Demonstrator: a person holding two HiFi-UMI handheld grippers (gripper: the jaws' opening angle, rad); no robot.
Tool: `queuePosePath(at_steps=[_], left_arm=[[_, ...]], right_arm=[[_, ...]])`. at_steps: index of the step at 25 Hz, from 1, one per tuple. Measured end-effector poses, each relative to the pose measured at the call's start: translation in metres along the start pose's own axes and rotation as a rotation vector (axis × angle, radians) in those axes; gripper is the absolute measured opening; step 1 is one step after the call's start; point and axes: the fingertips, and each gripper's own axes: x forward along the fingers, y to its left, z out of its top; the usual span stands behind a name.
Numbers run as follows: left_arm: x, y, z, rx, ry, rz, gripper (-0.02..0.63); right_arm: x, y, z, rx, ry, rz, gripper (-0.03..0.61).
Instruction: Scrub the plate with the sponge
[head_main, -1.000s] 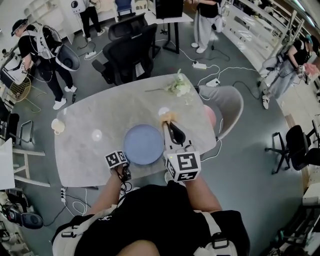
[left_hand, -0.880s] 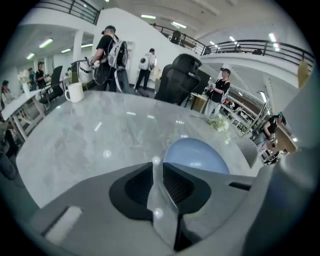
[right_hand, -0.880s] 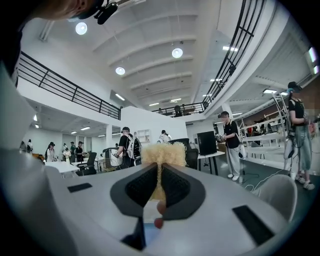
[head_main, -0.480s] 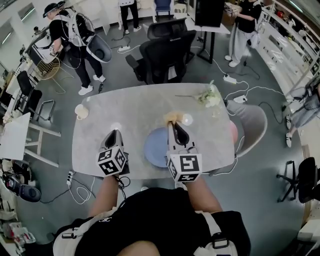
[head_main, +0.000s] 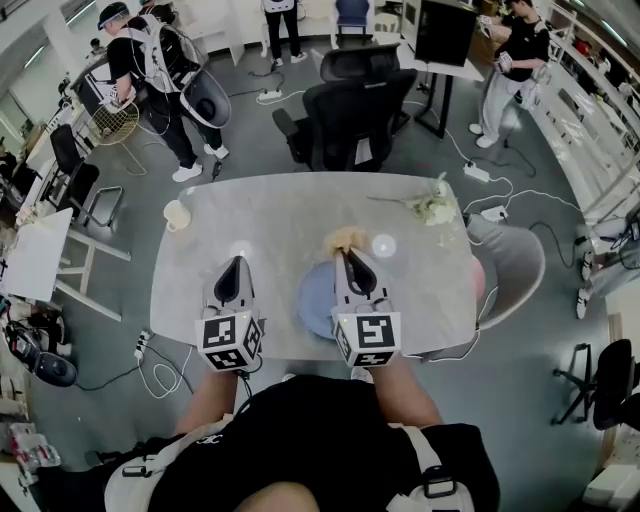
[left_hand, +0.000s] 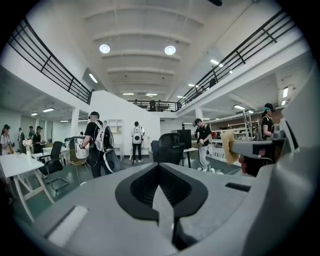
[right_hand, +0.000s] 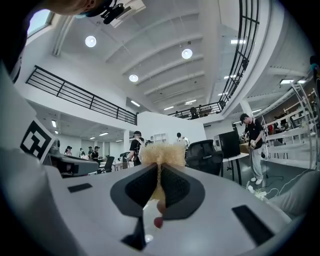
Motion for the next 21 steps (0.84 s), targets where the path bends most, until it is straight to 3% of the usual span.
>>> queuePosePath(at_steps=[9,14,21], left_arm=[[0.0042,-0.0031,-0.0053,-0.038,0.014,-0.033,0.005],[0.0075,-0.0005,-0.0109,-0.138,0.051,-0.054,0.005],[0.0078,0.0019,-0.0093,-0.111,0.043,-0.040,0.005]], right_arm=[[0.0049,-0.0025,-0.0072,0.018,0.022,-0.004,0.021],[0.0039,-0.0021,-0.0067,0.020,0.022,-0.002,0.021],[0.0022,-0.0030,-0.0096,0.021,0.025,0.000,0.021]])
